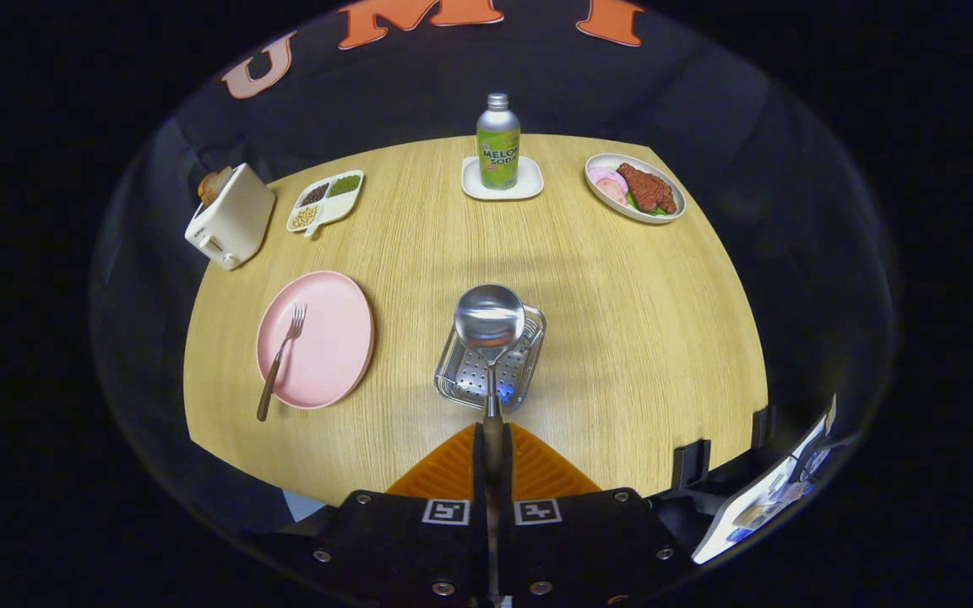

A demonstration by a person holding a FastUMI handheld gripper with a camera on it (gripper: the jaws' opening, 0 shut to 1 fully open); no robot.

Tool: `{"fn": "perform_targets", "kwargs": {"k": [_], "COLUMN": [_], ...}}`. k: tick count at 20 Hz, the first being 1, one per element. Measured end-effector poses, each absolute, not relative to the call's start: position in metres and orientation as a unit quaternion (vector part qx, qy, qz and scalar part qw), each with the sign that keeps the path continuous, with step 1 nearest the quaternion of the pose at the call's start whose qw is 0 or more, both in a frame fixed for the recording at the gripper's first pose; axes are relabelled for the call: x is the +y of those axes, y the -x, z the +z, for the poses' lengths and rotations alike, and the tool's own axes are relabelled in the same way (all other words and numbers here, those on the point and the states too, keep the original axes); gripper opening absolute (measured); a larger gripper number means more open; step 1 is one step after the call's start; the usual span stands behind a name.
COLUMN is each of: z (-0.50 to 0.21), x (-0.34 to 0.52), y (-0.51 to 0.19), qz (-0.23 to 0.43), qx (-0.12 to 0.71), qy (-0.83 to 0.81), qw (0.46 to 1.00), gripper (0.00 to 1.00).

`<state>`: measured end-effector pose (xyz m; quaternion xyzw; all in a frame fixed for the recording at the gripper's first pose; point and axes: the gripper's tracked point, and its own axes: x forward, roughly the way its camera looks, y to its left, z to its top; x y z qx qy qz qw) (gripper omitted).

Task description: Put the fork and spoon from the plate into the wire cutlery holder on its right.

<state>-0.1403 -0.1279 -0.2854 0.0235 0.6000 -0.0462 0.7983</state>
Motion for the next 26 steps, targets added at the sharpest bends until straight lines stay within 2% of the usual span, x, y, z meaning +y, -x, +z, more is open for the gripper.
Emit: {"fn": "perform_targets", "kwargs": {"k": [8,16,21,26], "z": [-0.303,-0.32,-0.328,-0.315], "x": [-0.132,-0.133,-0.133,-0.125], "y": [0.148,0.134,0.12,0.088], "qz": [-0.008,-0.001,-0.005,-0.006], "qx": [0.662,0.703,0.693,0.636], "qy": [-0.014,-0.003,-0.004,-0.028], "qw": [0.749,0.711,0.721,0.771], "gripper": [0.05,0.07,0.09,0.11]}}
